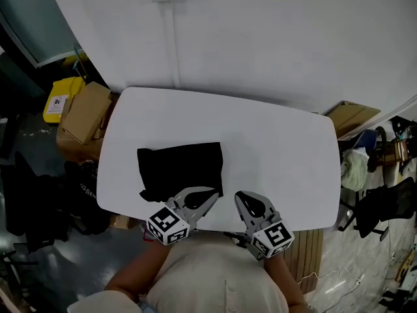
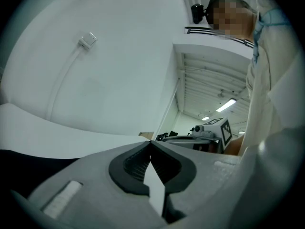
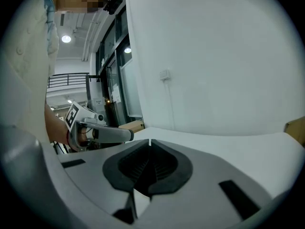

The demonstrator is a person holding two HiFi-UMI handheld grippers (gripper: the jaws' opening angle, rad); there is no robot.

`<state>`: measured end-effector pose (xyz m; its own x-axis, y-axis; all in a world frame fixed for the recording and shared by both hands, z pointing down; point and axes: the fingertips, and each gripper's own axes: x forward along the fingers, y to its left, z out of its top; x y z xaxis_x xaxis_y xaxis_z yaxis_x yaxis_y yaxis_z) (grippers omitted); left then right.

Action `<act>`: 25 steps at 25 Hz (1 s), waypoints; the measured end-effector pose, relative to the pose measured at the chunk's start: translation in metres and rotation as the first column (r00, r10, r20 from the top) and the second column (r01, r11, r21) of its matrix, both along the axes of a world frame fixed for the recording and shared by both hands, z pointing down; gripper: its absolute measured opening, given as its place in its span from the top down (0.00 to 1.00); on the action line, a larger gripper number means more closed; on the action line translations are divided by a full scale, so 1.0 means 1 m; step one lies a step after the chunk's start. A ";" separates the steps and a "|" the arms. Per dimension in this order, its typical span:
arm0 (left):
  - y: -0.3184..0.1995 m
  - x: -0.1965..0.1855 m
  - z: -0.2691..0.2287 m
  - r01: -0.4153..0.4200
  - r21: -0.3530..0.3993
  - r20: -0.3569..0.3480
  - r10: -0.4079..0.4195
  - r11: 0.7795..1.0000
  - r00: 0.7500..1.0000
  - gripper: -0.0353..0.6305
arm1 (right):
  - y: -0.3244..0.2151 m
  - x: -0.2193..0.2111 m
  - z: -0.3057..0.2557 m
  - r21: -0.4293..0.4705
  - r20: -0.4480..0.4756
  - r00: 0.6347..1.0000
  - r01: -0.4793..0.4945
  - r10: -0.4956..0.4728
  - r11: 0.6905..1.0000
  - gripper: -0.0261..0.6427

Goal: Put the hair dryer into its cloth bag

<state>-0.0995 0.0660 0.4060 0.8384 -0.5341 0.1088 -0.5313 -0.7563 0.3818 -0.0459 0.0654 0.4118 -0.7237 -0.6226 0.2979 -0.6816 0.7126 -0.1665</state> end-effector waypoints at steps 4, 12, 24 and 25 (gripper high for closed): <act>0.003 -0.013 -0.006 -0.001 0.021 -0.019 0.001 1.000 1.000 0.93 | 0.004 0.001 -0.005 0.016 0.006 0.998 -0.055 0.055 0.998 0.94; 0.011 -0.037 -0.015 0.025 0.053 -0.038 -0.023 0.998 0.999 0.93 | 0.008 -0.006 -0.020 0.049 0.008 0.995 -0.100 0.100 0.994 0.94; 0.014 -0.066 -0.027 0.063 0.087 -0.070 -0.057 0.994 0.996 0.93 | 0.005 -0.034 -0.035 0.080 -0.007 0.998 -0.056 0.057 0.995 0.94; 0.013 -0.067 -0.027 0.064 0.088 -0.073 -0.057 0.994 0.996 0.93 | 0.005 -0.036 -0.035 0.080 -0.011 0.999 -0.050 0.051 0.996 0.94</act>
